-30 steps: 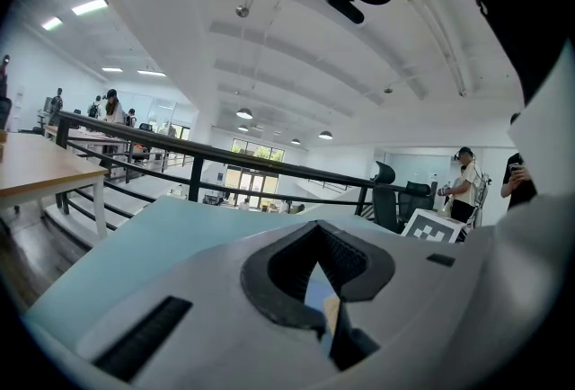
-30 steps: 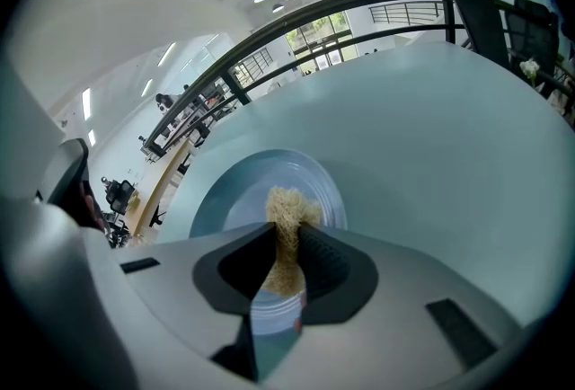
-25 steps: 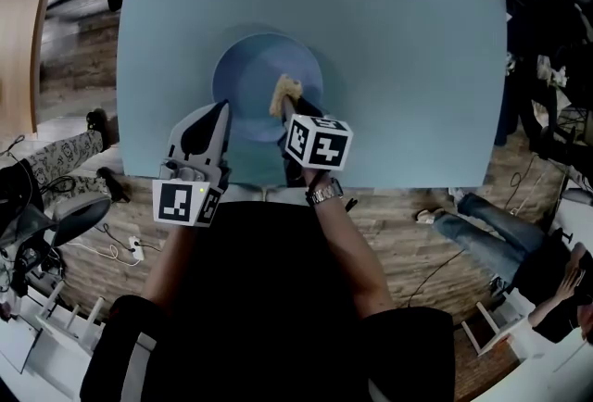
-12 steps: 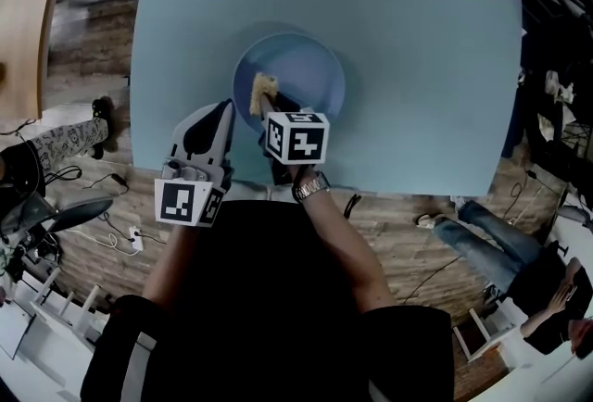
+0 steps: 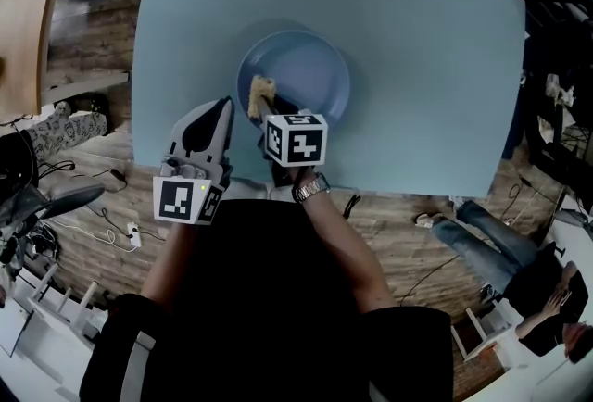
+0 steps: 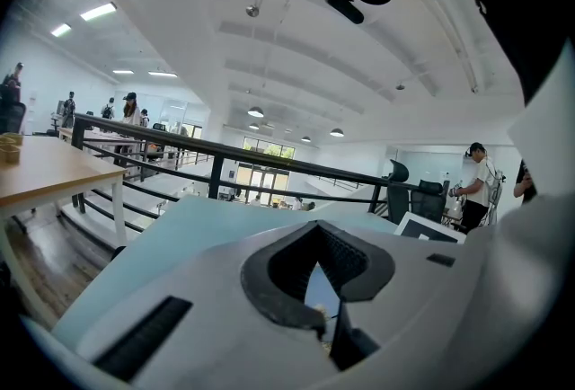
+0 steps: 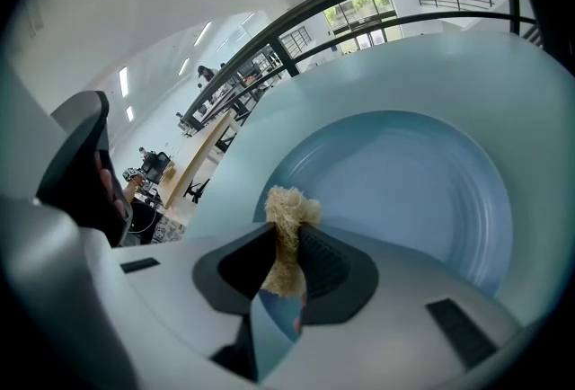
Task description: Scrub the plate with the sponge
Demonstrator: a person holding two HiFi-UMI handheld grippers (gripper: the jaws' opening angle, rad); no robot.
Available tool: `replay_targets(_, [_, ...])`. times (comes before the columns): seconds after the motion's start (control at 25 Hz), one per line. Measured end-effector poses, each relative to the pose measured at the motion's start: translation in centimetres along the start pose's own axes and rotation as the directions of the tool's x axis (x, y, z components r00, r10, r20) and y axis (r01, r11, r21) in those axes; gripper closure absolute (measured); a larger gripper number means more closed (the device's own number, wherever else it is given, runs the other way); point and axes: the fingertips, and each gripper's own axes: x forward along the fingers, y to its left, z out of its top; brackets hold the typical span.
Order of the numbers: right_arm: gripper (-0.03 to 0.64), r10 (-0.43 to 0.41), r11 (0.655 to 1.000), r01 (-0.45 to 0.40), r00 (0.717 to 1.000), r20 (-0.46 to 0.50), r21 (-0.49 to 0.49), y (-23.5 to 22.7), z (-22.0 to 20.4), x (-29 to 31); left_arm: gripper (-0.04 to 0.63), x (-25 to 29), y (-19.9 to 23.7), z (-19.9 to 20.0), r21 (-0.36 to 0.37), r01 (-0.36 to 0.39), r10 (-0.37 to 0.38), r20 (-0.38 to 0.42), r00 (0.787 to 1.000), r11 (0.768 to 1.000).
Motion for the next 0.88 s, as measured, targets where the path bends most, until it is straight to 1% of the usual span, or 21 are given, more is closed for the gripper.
replay_targets(0.2, [0.543,-0.004,1.000,0.004,1.000,-0.008,-0.002,-0.5,-0.9,-0.7,0.594,0.3,-0.6,0.2,-0.017,-0.005,0.005,0.008,1.000,1.000])
replay_targets(0.4, [0.543,-0.004,1.000,0.004,1.000,-0.008,-0.008,-1.3,-1.9,-1.9,0.594,0.3,-2.2,-0.1,-0.011,0.006,-0.006,0.019,1.000,1.000])
replay_targets(0.52, [0.543,-0.007,1.000,0.007,1.000,-0.005,-0.008,-2.2,-2.1,-2.7,0.594,0.4,-3.4,-0.2,-0.021,0.008,-0.008,0.013,1.000,1.000])
replay_targets(0.64, [0.543,-0.013,1.000,0.013,1.000,0.001,-0.007,-3.1,-2.4,-3.6,0.594,0.4,-4.6,-0.2,-0.029,0.016,-0.015,0.034,0.999,0.999])
replay_targets(0.72, [0.543,-0.019,1.000,0.019,1.000,0.004,-0.008,-3.8,-2.6,-4.2,0.594,0.4,-5.2,-0.5,-0.034,0.012,-0.011,0.033,0.999,0.999])
replay_targets(0.88, [0.543,-0.035,0.999,0.035,0.999,0.013,0.001,-5.5,-2.6,-5.2,0.594,1.1,-6.7,-0.1,-0.020,0.028,-0.027,0.041,0.999,0.999])
